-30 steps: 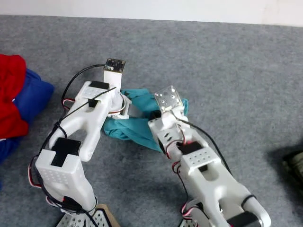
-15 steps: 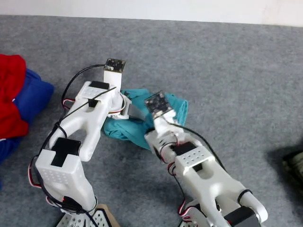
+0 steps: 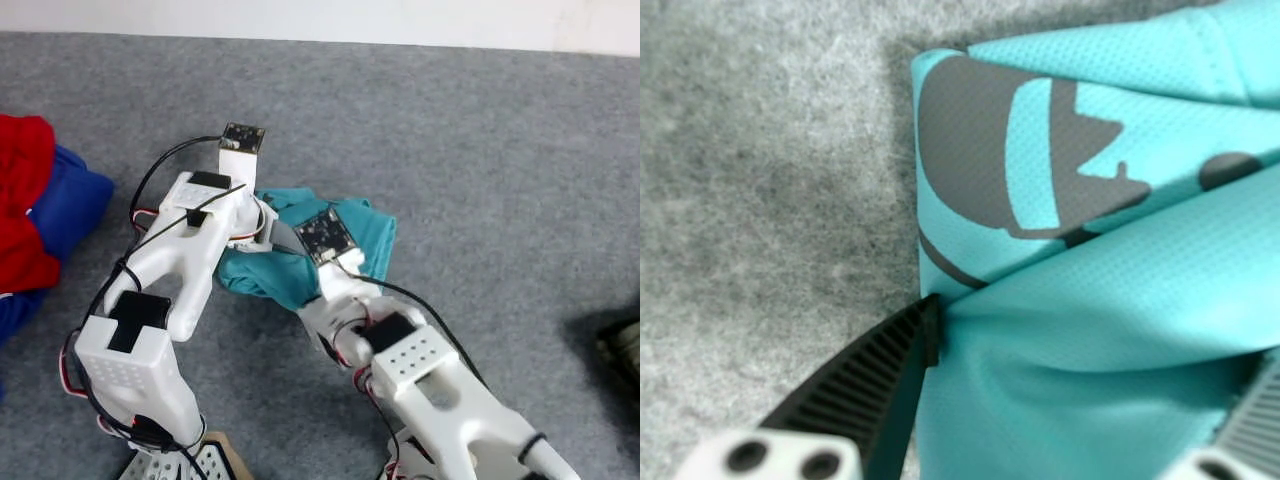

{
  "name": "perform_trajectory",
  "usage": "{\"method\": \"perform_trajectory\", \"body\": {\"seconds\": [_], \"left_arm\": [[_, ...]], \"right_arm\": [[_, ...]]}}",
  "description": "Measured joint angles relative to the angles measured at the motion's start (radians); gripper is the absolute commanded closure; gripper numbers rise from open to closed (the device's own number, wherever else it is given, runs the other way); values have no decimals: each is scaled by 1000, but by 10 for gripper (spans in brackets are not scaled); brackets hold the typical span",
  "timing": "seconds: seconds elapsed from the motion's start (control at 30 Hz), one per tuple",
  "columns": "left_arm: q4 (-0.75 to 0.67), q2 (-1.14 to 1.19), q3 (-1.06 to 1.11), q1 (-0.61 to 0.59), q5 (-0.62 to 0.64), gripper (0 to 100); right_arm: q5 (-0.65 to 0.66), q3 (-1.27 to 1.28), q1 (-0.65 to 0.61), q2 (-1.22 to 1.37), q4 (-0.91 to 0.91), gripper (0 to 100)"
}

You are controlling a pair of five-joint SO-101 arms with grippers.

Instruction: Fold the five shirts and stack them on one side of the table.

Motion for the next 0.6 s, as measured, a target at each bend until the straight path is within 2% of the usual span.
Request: {"method": "perform_trajectory", "body": {"seconds": [0.23, 0.3, 0.47, 0.6], "left_arm": [[0, 0, 0, 0, 0, 550], [0, 0, 0, 0, 2, 550], [87, -12, -55, 2, 2, 550], [184, -104, -86, 3, 0, 550]], "right_arm": [[-12, 49, -49, -140, 57, 981], [-12, 49, -14, -178, 57, 959], [-114, 49, 164, -229, 57, 770], [-178, 49, 245, -229, 57, 752]]}}
